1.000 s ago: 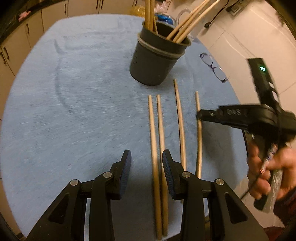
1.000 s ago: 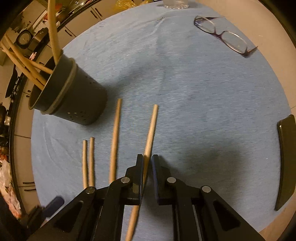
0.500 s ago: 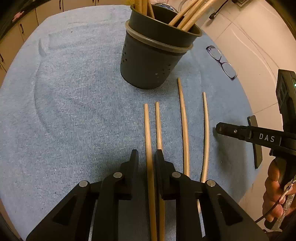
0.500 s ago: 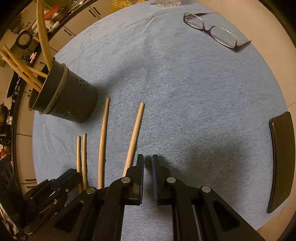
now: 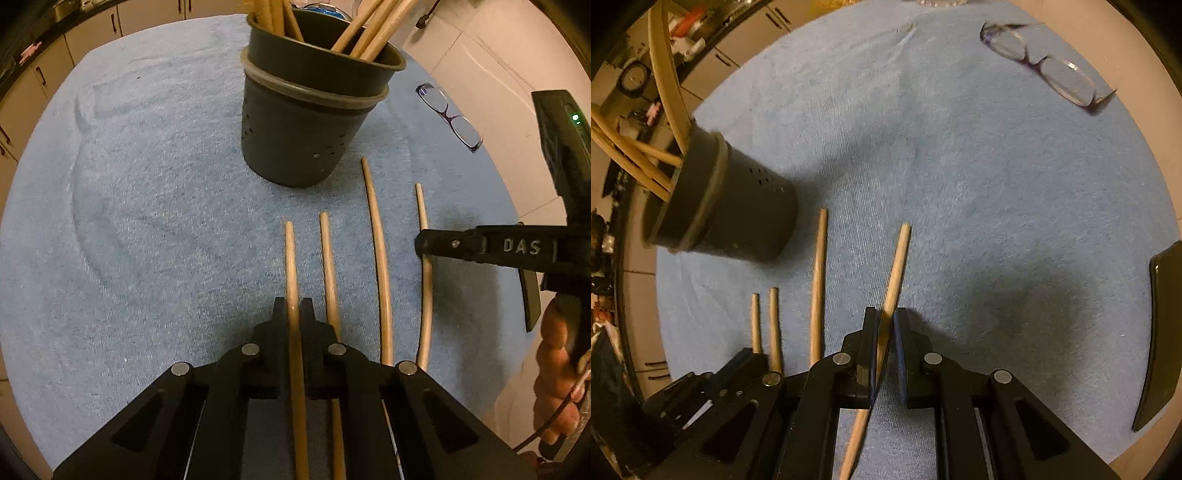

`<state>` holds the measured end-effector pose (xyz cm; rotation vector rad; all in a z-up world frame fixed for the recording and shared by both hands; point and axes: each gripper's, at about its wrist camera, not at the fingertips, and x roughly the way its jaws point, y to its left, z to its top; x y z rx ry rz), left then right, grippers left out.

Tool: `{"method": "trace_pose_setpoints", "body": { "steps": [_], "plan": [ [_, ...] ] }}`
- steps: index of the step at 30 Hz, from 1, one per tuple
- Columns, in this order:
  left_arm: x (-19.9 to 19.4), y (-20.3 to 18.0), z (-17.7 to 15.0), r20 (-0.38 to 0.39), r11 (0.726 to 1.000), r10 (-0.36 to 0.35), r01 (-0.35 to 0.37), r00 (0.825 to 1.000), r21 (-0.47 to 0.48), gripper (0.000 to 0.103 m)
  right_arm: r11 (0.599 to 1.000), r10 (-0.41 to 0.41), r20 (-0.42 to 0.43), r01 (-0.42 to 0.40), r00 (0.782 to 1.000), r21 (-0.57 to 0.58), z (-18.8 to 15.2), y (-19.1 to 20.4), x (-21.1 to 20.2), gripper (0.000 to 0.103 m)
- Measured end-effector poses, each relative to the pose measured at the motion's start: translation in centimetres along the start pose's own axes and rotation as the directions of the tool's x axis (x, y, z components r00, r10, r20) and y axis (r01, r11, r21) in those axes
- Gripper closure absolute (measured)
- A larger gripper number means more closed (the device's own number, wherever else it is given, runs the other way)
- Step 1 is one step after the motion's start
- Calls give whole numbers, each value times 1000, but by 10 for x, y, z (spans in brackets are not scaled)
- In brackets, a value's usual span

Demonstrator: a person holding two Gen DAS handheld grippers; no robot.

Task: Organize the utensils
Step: 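Close the left tool on another chopstick while the right tool holds its own, then lift both held chopsticks upright and carry them over the grey cup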

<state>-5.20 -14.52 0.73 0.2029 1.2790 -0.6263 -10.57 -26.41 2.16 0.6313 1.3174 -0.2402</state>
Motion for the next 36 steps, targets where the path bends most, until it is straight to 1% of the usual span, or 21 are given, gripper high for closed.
{"method": "trace_pose_setpoints", "body": {
  "steps": [2, 5, 8, 11, 13, 16, 19, 21, 23, 26, 29, 33, 36],
  "plan": [
    [-4, 5, -5, 10, 1000, -23, 23, 1000, -15, 97, 1000, -15, 15, 15, 1000, -19, -2, 4, 0, 94],
    [-15, 8, -10, 50, 999, -39, 40, 998, -18, 97, 1000, -2, 29, 2, 1000, -3, -8, 4, -5, 96],
    [-33, 9, -11, 96, 999, -50, 51, 994, -8, 97, 1000, 10, 83, -9, 996, -7, -17, 13, -21, 96],
    [-56, 4, -12, 156, 999, -51, 48, 986, 24, 97, 999, 31, 151, -32, 988, 5, -31, 16, -44, 96],
    [-69, 3, -15, 187, 998, -55, 49, 981, 40, 97, 999, 30, 209, -32, 978, 8, -46, 19, -61, 96],
    [-87, 1, -20, 226, 996, -80, 71, 971, 48, 97, 999, 30, 288, -35, 957, 10, -68, 20, -88, 96],
    [-99, -2, -25, 253, 996, -86, 76, 964, 51, 97, 1000, 21, 357, -21, 934, -4, -87, 22, -112, 96],
    [-108, -4, -28, 274, 997, -78, 68, 958, 46, 97, 1000, 25, 394, -21, 919, -15, -96, 25, -125, 96],
    [-116, -8, -32, 291, 997, -75, 65, 954, 43, 97, 999, 34, 413, -21, 910, -35, -99, 26, -135, 96],
    [-126, -11, -34, 321, 999, -43, 37, 946, 23, 97, 996, 59, 441, -24, 895, -84, -98, 29, -145, 96],
    [-134, -14, -35, 337, 1000, -12, 18, 941, -14, 97, 993, 85, 440, -37, 894, -116, -91, 24, -152, 96],
    [-141, -19, -34, 359, 998, 26, -4, 933, -62, 97, 985, 122, 446, -54, 886, -164, -83, 18, -159, 96],
    [-143, -23, -34, 366, 995, 56, -21, 929, -98, 97, 977, 151, 432, -68, 889, -202, -78, 12, -161, 96]
  ]
}}
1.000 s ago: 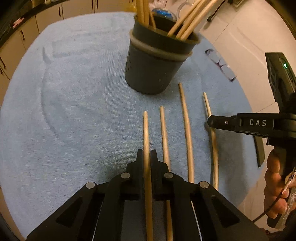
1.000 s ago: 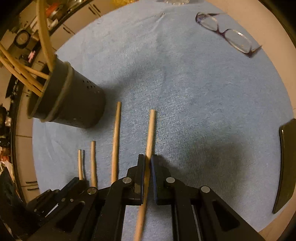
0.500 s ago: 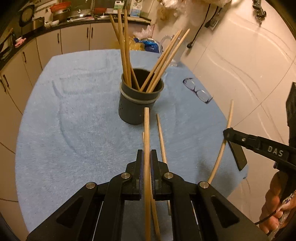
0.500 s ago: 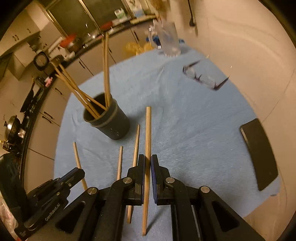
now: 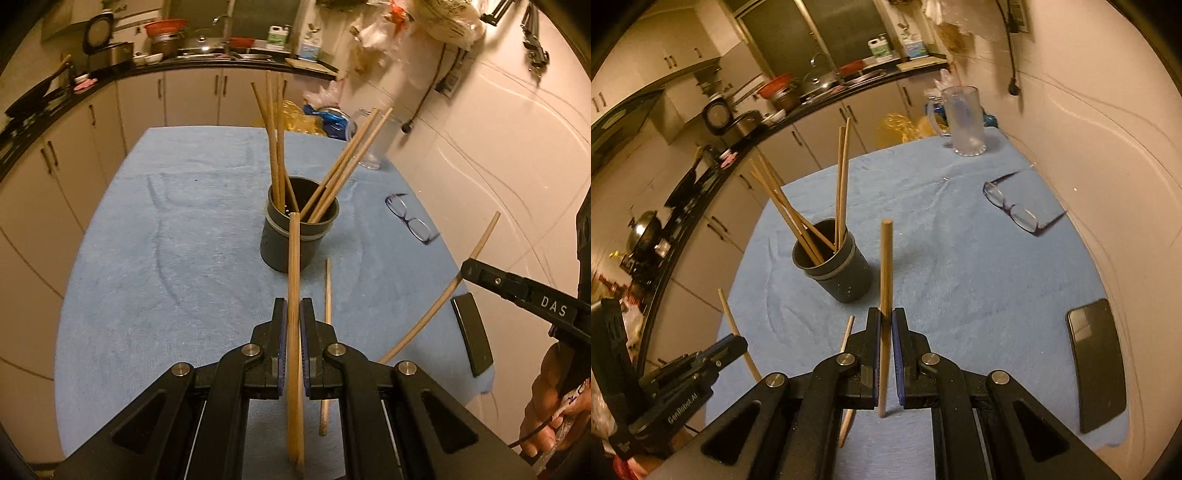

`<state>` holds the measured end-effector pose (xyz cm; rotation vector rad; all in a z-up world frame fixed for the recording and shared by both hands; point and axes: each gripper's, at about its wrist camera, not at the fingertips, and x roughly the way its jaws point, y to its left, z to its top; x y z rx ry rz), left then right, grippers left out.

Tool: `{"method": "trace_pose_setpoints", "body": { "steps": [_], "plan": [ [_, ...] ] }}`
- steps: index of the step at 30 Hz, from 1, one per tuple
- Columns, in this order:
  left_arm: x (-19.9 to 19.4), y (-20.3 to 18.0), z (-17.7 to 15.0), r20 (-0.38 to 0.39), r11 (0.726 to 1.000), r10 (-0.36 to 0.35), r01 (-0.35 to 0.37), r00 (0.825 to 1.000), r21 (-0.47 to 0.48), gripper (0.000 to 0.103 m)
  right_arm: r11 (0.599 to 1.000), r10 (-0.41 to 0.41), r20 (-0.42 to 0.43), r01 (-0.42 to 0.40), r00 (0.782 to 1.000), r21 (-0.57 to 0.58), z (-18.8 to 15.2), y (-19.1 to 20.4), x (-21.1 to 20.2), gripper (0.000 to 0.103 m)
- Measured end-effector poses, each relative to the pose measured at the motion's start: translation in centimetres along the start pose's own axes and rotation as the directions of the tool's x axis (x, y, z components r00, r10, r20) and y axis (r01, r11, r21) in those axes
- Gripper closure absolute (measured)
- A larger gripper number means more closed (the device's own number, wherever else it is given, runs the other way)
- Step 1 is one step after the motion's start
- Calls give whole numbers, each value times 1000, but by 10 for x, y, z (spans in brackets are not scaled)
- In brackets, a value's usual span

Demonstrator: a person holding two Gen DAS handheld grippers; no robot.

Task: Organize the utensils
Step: 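Lift both held chopsticks upright and carry them over the grey cup, then lower the left tool's chopstick into the cup while the right tool lowers and releases its own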

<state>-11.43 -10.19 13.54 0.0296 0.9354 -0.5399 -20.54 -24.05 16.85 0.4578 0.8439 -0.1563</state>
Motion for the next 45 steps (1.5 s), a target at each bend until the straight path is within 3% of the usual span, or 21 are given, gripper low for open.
{"method": "trace_pose_setpoints", "body": {
  "steps": [13, 24, 35, 45],
  "plan": [
    [-10, -10, 11, 16, 996, 73, -72, 997, -59, 97, 994, 93, -11, -94, 996, -62, 9, -22, 2, 96],
    [-8, 4, 36, 43, 998, -64, 63, 997, 31, 97, 1000, -17, 99, 18, 995, -9, 15, -9, -30, 96],
    [-9, 22, 55, 26, 973, -184, 178, 983, 146, 97, 985, -135, 152, 116, 979, 124, 9, 12, -49, 96],
    [-30, 26, 77, 66, 963, -234, 222, 970, 155, 97, 984, -144, 198, 119, 970, 134, 27, 27, -68, 96]
  ]
}}
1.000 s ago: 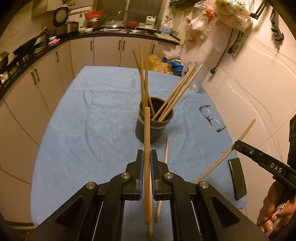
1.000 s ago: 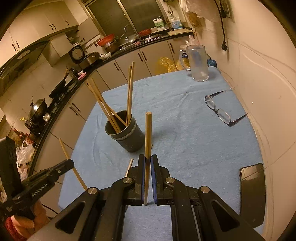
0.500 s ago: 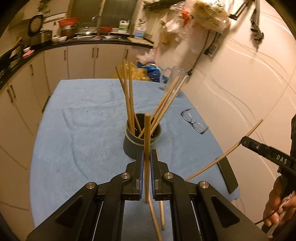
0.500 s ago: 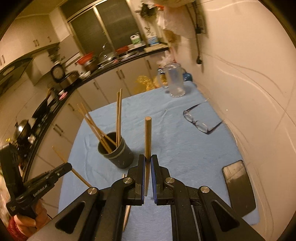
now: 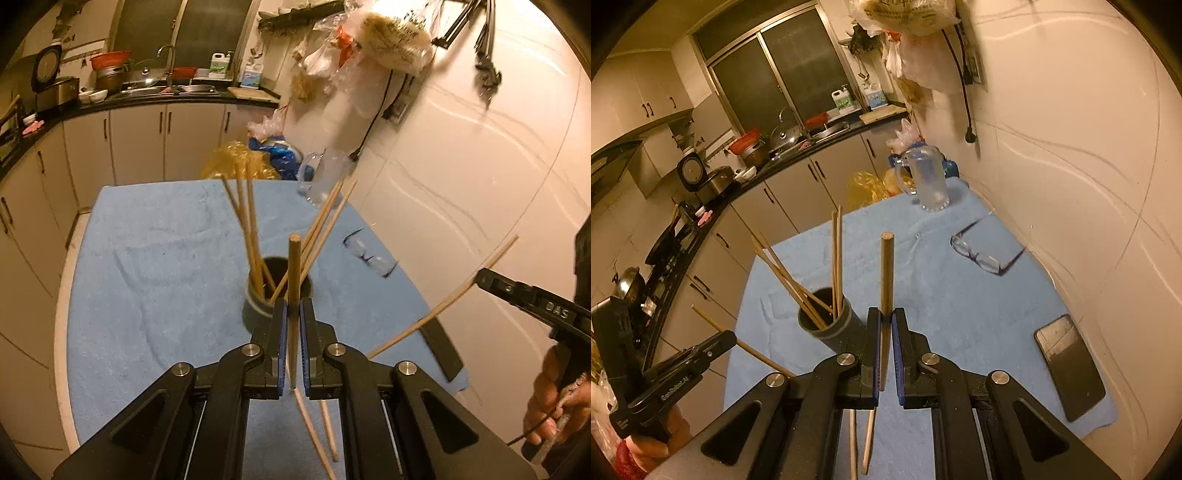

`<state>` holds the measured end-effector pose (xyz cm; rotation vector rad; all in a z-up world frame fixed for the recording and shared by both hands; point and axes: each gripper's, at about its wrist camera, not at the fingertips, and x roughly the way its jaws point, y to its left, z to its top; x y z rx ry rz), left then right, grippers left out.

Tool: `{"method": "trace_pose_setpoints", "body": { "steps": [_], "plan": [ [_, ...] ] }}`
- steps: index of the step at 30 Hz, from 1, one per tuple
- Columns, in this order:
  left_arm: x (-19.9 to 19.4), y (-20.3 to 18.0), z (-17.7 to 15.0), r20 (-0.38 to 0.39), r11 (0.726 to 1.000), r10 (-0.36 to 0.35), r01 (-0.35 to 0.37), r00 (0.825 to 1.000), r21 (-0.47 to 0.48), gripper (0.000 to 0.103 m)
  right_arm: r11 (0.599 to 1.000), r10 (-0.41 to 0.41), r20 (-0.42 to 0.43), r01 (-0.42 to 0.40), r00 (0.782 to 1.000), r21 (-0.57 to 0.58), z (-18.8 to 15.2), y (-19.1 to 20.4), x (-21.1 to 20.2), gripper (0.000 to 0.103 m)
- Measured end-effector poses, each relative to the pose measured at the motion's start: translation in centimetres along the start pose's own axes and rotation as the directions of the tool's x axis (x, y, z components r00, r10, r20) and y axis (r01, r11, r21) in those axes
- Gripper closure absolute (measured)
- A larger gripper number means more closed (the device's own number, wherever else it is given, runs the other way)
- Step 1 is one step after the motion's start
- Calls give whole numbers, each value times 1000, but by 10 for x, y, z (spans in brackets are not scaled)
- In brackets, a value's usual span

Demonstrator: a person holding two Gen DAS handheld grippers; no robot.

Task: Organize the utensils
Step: 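Lower the left tool's chopstick into the cup while the right tool lowers and releases its own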

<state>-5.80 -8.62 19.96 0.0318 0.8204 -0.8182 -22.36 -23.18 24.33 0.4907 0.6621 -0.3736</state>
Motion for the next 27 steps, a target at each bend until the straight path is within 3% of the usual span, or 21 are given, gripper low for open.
{"method": "trace_pose_setpoints", "body": {
  "steps": [17, 27],
  "plan": [
    [-28, 6, 81, 146, 1000, -10, 9, 989, 5, 97, 999, 48, 78, -49, 996, 13, 55, 18, -7, 96],
    [-6, 20, 98, 140, 999, 23, -19, 990, -30, 97, 996, 84, 76, -83, 994, -9, 82, 41, 13, 96]
  ]
}}
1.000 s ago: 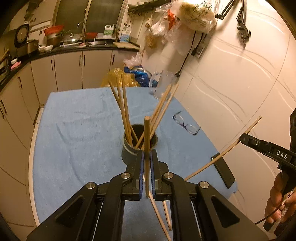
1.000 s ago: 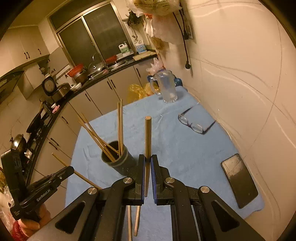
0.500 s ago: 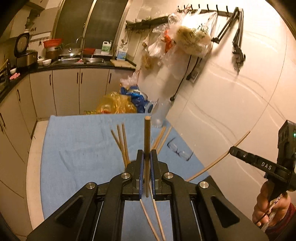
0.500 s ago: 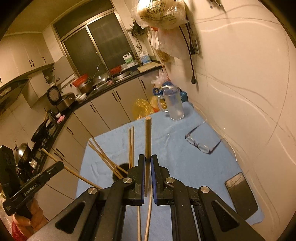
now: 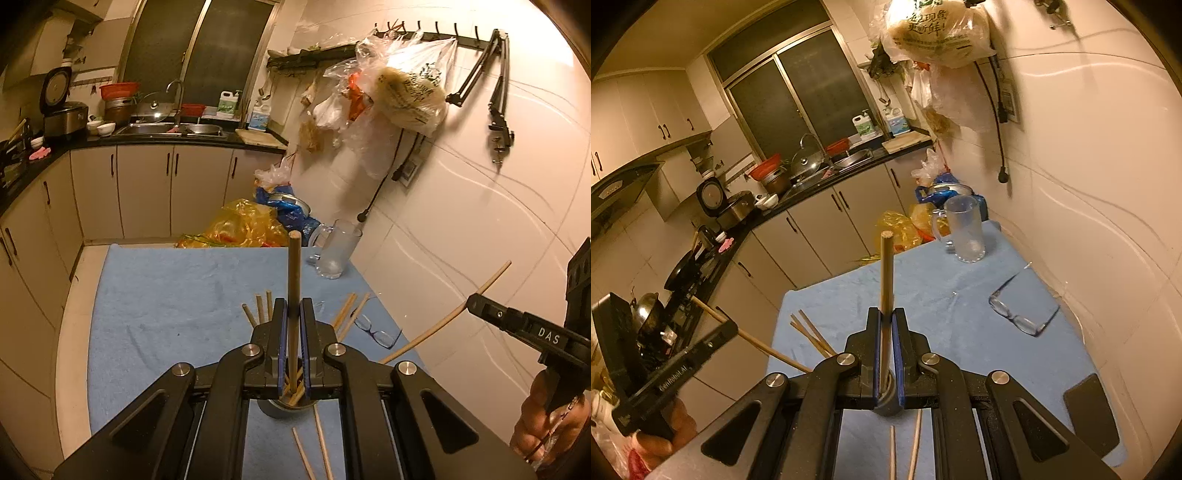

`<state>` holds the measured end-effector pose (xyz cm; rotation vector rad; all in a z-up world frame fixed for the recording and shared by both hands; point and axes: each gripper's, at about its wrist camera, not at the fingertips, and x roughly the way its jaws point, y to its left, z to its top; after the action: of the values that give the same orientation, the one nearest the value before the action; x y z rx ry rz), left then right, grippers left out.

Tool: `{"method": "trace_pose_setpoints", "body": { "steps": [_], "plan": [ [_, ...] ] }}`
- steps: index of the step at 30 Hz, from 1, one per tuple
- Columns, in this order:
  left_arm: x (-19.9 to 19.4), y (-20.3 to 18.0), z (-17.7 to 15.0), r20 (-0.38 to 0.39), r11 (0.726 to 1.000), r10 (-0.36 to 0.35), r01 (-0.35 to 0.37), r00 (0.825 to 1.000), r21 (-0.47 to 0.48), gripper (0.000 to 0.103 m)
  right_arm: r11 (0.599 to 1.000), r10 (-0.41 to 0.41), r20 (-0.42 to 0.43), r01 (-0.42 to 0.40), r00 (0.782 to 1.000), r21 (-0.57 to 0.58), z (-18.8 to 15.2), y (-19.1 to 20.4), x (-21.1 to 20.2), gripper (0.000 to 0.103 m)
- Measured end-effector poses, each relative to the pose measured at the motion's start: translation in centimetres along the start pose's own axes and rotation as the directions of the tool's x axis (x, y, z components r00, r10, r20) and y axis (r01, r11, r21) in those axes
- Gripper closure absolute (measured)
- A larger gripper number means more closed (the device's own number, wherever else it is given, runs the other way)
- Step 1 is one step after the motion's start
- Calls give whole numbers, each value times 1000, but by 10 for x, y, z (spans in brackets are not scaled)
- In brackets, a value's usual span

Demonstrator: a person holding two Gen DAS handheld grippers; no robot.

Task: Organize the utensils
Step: 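Lower the left tool's chopstick into the cup while the right tool lowers and releases its own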

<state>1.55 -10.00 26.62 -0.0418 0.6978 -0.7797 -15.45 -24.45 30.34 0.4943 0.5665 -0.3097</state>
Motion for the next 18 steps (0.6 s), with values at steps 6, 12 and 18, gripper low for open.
{"method": "trace_pose_setpoints", "body": {
  "steps": [6, 12, 18],
  "plan": [
    [16, 2, -6, -25, 1000, 13, -13, 1000, -1, 97, 1000, 2, -43, -2, 999, 3, 3, 5, 27, 96],
    [37, 6, -18, -67, 1000, 24, -24, 997, -9, 97, 1000, -7, -100, 6, 995, -6, -3, 5, 58, 96],
    [53, 10, -29, -117, 999, 34, -35, 993, -8, 97, 1000, -14, -179, 9, 984, -28, -16, 8, 86, 96]
  ]
}}
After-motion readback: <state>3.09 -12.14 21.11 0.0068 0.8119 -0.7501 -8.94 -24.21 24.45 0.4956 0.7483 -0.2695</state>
